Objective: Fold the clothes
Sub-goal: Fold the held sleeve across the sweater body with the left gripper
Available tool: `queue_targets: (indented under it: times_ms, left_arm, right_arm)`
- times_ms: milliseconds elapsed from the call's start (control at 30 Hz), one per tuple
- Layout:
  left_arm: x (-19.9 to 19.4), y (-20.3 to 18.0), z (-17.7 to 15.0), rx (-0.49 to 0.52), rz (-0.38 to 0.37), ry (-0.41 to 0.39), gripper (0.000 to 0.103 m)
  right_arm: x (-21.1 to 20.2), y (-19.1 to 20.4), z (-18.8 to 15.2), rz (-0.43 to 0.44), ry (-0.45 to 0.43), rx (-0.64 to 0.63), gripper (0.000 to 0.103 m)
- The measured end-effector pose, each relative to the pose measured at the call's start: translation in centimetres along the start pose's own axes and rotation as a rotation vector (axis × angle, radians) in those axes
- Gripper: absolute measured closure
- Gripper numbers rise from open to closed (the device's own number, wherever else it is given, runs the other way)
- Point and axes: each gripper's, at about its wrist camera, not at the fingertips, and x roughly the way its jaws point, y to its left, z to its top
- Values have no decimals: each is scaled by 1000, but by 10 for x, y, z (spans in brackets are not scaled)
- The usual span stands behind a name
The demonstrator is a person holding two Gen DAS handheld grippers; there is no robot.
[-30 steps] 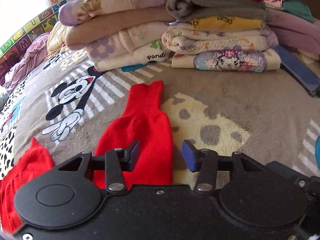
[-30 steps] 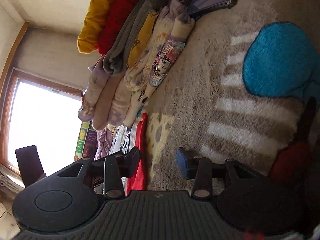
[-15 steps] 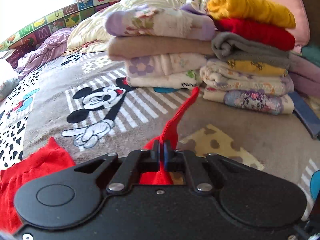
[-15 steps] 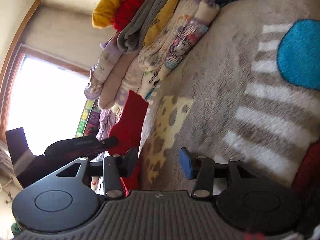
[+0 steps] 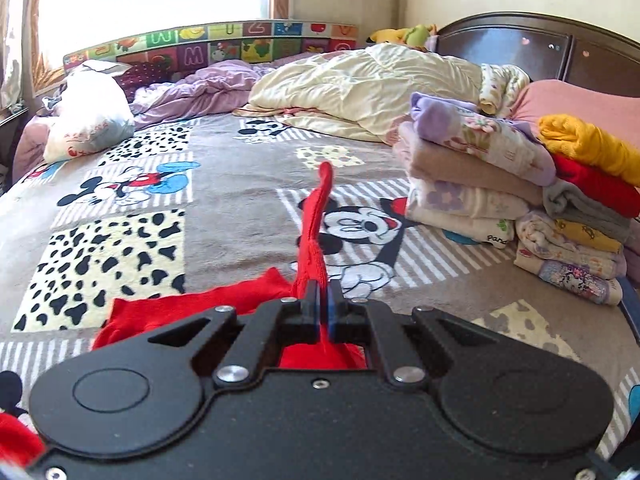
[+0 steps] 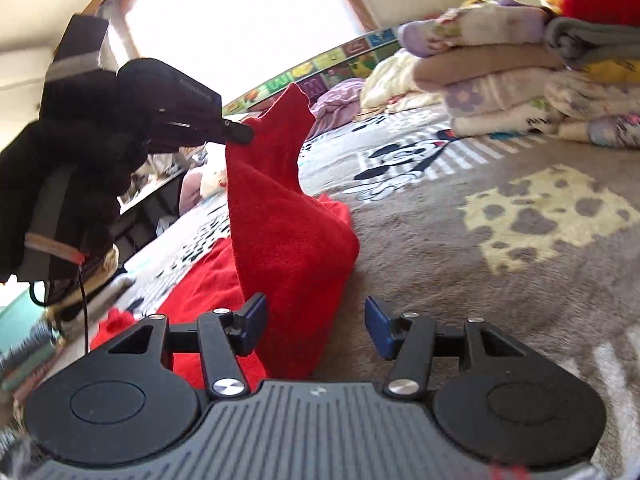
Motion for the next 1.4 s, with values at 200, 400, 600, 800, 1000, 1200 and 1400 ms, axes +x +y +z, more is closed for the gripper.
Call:
queue_targets:
  times_ms: [200,400,600,800,1000,1200,1400]
  left_arm:
    - [-17,56,-35,-82,52,7,101]
    - [-31,88,-60,-152,55,-16,101]
    - [-42,95,-77,-126,78,-30,101]
    - [-55,99,-93,-94,101,-42,101]
    - [-55,116,-107,-128,121,-28,101]
    - [-51,111,-113,-103,119,-11,101]
    - [-48,118,-112,-112,139,-12,101]
  right_arm:
    - [17,43,-15,-24,91,-253,48]
    - [14,55,-29,-44,171,-365,49]
    - [12,53,-33,-57,157,-407,49]
    - [12,63,-39,-36,153,-483,49]
    - [11,70,-40,-17,151,-522,49]
    - [5,76,-40,-3,117,-554,49]
    - [5,84,-44,27,116,-604,49]
